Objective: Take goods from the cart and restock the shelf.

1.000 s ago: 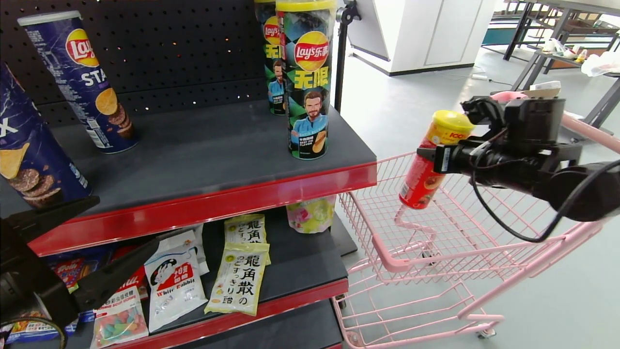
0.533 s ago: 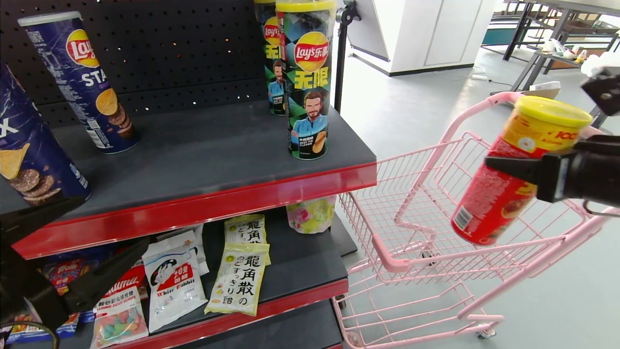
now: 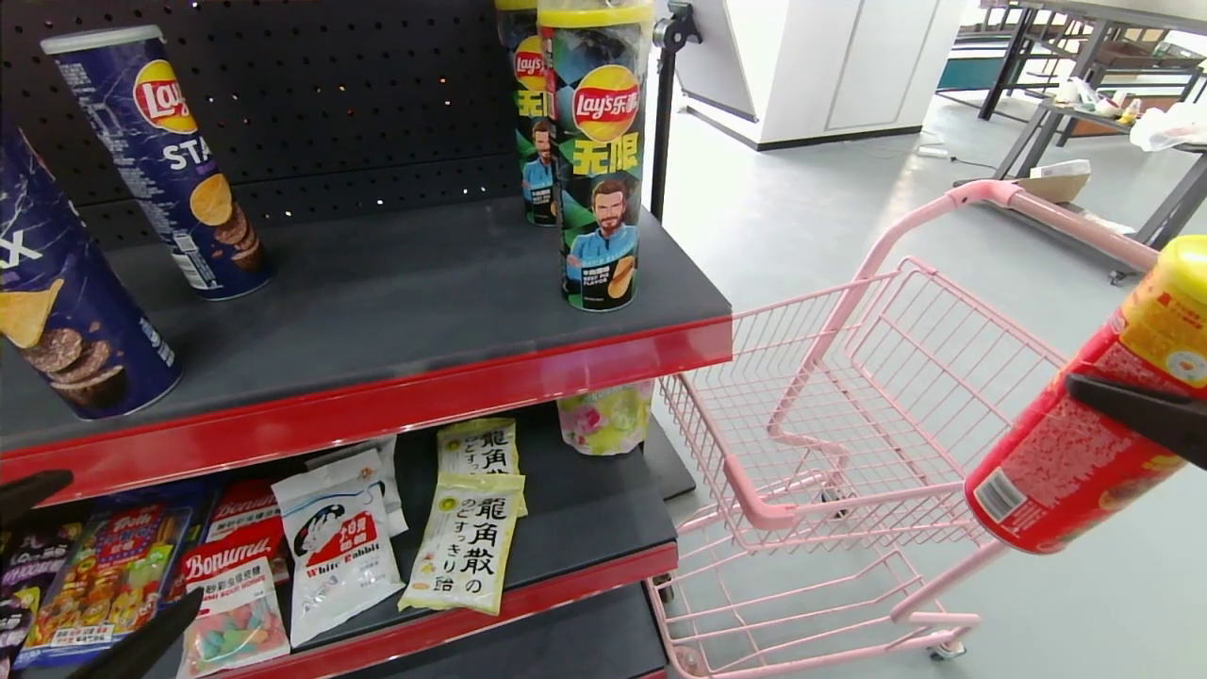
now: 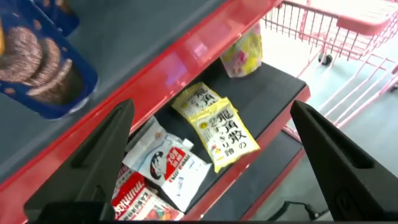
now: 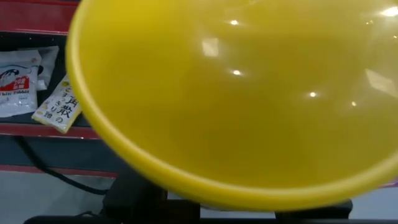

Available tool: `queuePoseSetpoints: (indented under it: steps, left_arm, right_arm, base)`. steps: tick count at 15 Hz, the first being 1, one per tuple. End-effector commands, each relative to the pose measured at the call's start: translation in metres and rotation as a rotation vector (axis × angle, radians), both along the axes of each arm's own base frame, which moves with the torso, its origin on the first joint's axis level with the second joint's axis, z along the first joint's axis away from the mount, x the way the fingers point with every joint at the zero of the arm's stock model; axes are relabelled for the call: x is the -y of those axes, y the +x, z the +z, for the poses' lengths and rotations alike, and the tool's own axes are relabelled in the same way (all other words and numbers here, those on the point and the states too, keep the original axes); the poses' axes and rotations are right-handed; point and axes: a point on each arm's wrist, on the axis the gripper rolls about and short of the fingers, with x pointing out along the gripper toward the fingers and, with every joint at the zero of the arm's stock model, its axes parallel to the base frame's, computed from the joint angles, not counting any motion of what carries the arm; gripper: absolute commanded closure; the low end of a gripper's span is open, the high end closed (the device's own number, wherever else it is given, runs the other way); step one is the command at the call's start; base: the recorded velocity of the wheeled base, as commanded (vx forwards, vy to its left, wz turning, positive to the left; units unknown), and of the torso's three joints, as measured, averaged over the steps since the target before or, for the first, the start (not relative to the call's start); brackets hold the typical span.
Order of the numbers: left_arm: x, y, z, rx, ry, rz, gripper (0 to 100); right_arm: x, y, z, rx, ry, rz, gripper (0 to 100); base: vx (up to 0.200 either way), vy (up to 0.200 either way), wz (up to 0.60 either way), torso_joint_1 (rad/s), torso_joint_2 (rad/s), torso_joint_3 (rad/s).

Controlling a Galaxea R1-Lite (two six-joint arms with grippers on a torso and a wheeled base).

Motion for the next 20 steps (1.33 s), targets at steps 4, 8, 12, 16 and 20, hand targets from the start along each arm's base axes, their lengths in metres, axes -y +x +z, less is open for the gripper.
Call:
queuePoseSetpoints:
  steps: [4, 8, 12, 16, 20]
  left_arm:
    - [-0.0004, -0.0009, 0.0004, 0.006, -0.001, 0.003, 0]
    - [-0.0003, -0.0006, 0.0008, 0.006, -0.002, 0.001, 0]
    - [-0.0006, -0.0015, 0.0016, 0.014, -0.001, 0.002, 0]
    - [-0.0007, -0.0018, 0.0017, 0.018, 0.004, 0.001, 0]
    - [-0.0007, -0.0018, 0.0023, 0.027, 0.020, -0.001, 0]
  right_arm:
    - [0.0028, -0.0003, -0.0035, -0.002, -0.024, -0.017, 100]
    - [0.0034, -0.0009, -0.0038, -0.001, -0.026, -0.021, 100]
    - [0.0038, -0.0015, -0.0082, -0.007, -0.047, -0.032, 100]
    - [0.0036, -0.0011, -0.0081, -0.005, -0.048, -0.030, 100]
    - [0.0035, -0.0007, -0.0087, -0.008, -0.049, -0.030, 100]
  base:
    - [-0.200, 0.000, 0.00, 0.006, 0.00, 0.005]
    - [-0.100, 0.000, 0.00, -0.004, 0.00, -0.001]
    - [0.000, 0.000, 0.60, 0.002, 0.00, 0.000]
    - [0.000, 0.000, 0.60, 0.007, 0.00, 0.005]
    - [0.000, 0.000, 0.00, 0.033, -0.08, -0.061]
